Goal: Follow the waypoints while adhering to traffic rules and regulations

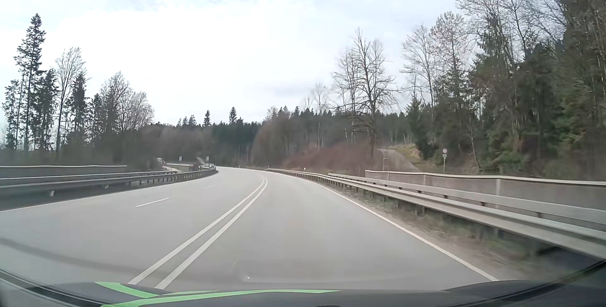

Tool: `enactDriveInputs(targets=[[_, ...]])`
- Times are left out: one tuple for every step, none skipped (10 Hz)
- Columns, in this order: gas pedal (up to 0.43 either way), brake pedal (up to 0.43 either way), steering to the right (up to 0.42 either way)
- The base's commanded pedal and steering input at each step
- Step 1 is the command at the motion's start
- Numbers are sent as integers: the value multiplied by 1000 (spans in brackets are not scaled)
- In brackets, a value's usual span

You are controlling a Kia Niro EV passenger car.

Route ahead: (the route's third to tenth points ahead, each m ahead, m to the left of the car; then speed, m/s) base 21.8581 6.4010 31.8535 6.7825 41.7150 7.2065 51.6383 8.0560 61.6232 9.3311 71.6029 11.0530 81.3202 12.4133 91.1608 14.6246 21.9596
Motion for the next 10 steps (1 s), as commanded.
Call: enactDriveInputs(targets=[[150,0,-13],[150,0,-13],[150,0,-13],[150,0,-13],[150,0,-13],[150,0,-13],[150,0,-13],[150,0,-13],[150,0,-13],[150,0,-13]])
